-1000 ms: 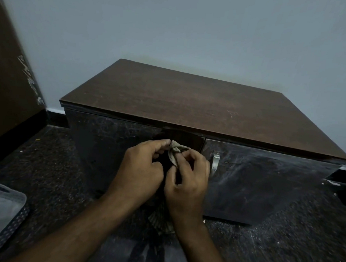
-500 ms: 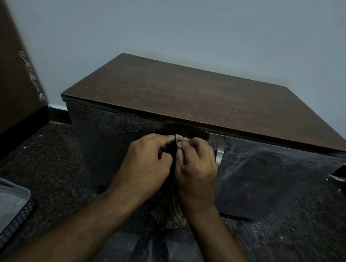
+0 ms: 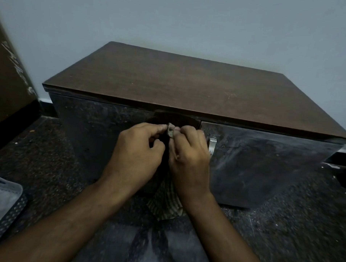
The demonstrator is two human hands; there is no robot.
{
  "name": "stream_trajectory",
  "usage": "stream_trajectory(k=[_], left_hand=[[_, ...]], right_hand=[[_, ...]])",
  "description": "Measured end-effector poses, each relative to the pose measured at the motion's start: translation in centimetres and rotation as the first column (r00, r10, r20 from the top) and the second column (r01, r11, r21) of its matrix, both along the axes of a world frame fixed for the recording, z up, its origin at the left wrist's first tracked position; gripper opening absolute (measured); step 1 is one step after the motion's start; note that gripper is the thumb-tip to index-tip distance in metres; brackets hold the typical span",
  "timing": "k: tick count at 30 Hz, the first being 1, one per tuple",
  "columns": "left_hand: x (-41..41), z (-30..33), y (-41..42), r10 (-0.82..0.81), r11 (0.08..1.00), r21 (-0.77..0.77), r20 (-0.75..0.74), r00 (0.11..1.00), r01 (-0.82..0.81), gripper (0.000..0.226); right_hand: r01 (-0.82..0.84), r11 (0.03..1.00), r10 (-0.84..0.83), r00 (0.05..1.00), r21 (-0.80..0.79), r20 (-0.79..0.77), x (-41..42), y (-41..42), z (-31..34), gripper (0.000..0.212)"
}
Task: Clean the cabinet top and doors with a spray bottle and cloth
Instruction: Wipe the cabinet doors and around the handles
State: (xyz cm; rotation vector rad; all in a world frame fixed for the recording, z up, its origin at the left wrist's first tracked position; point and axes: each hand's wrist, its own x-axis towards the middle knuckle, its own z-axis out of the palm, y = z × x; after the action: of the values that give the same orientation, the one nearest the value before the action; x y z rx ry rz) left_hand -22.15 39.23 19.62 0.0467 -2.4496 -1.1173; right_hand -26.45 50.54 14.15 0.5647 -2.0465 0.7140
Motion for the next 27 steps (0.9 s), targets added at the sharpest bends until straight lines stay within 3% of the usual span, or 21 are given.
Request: stream_trajectory(k=[4,9,14,20,24,27], left_hand=[[-0.3,-0.2,0.4,-0.003,1.000,0.026,-0.006,1.000,0.003,0.037],[-0.6,-0.7,0.6,-0.008,0.998,0.062,-0.011,1.000,0.009,0.034],[-0.4,-0.8,0.8,0.000,0.998,0.065,-0.016,1.000,0.001,0.034],[-0.2,-1.0,0.4,-0.025,0.998,0.060,-0.007,1.000,0.025,0.037],[-0.5,-1.2,0.3,-0.015,0.996,0.083,-0.023,1.000,0.017,0.036],[-0.5,-1.3,0.3,-0.016,0.996,0.088,-0.037,0.999,0.019,0.035]], right_hand=[[0.041,0.957,-0.004,0.992,-0.286,0.128,0.6,0.2,-1.3,0.008],[0.126,0.855,0.038,0.952,-0.503,0.303,1.9,-0.5,-2.7,0.006],[0.227,0.703,0.197,0.849,-0.675,0.490,1.5,-0.5,0.9,0.014],[0.226,0.745,0.203,0.819,-0.627,0.537,1.0,-0.1,1.6,0.012],[0.145,0.846,0.135,0.873,-0.514,0.468,1.6,0.4,-1.6,0.010],[0.125,0.846,0.151,0.876,-0.518,0.458,1.5,0.6,-2.4,0.010]])
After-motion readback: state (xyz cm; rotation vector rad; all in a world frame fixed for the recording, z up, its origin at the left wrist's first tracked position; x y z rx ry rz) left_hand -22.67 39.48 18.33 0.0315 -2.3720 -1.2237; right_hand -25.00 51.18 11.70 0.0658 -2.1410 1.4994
